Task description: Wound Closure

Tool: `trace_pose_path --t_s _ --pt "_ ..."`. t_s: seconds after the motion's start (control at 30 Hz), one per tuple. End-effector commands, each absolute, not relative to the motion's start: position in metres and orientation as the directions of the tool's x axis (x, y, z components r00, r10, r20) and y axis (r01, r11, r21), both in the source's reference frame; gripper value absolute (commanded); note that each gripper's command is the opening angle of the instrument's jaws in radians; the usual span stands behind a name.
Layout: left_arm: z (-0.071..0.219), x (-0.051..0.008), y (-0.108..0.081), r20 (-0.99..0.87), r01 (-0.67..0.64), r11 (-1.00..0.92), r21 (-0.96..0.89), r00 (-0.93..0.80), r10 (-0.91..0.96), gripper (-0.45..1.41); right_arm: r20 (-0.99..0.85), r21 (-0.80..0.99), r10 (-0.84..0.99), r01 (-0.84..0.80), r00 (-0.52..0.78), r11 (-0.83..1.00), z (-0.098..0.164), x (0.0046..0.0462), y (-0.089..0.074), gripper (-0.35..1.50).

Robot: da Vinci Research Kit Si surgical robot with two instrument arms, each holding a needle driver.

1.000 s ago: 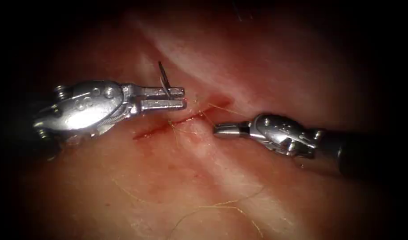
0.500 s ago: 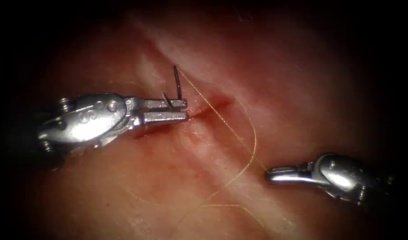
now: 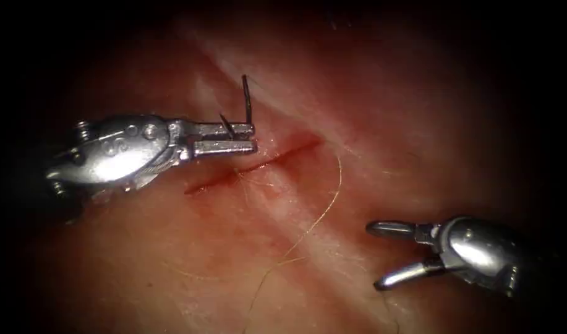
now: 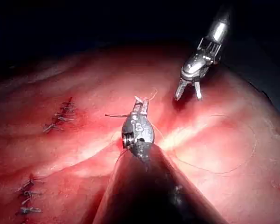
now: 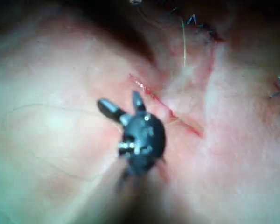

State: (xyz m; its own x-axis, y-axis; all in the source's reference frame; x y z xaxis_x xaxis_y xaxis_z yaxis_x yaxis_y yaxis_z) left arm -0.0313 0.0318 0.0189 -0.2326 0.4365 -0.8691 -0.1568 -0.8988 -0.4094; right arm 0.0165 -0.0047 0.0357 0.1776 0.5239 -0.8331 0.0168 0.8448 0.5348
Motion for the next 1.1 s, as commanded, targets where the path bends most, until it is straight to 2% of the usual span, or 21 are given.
trace_pose_path --t_s 0.03,0.13,0.2,0.53,0.87,1.1 --pt "0.0194 -0.0313 0.0324 -0.872 -0.172 -0.902 -0.396 -0.238 0.428 -0.45 -0.836 0.525 0.517 -0.010 0.184 0.851 0.0381 0.0168 -0.0038 1.38" --pt "0.0198 -0.0290 0.0338 -0.872 -0.224 -0.902 -0.368 -0.254 0.419 -0.45 -0.837 0.509 0.511 -0.065 0.194 0.858 0.0425 0.0170 -0.0035 1.40" --pt "0.0198 -0.0285 0.0340 -0.870 -0.241 -0.901 -0.361 -0.260 0.419 -0.45 -0.841 0.504 0.505 -0.060 0.193 0.862 0.0441 0.0173 -0.0031 1.33" --pt "0.0179 -0.0272 0.0344 -0.880 -0.252 -0.906 -0.341 -0.253 0.402 -0.45 -0.786 0.590 0.594 -0.081 0.169 0.803 0.0444 0.0192 -0.0005 1.26" --pt "0.0166 -0.0251 0.0350 -0.886 -0.270 -0.906 -0.327 -0.246 0.393 -0.45 -0.738 0.651 0.657 -0.091 0.154 0.753 0.0429 0.0194 0.0004 1.18" --pt "0.0157 -0.0250 0.0349 -0.885 -0.278 -0.905 -0.322 -0.251 0.392 -0.45 -0.664 0.736 0.734 -0.052 0.141 0.675 0.0451 0.0225 -0.0013 1.13"
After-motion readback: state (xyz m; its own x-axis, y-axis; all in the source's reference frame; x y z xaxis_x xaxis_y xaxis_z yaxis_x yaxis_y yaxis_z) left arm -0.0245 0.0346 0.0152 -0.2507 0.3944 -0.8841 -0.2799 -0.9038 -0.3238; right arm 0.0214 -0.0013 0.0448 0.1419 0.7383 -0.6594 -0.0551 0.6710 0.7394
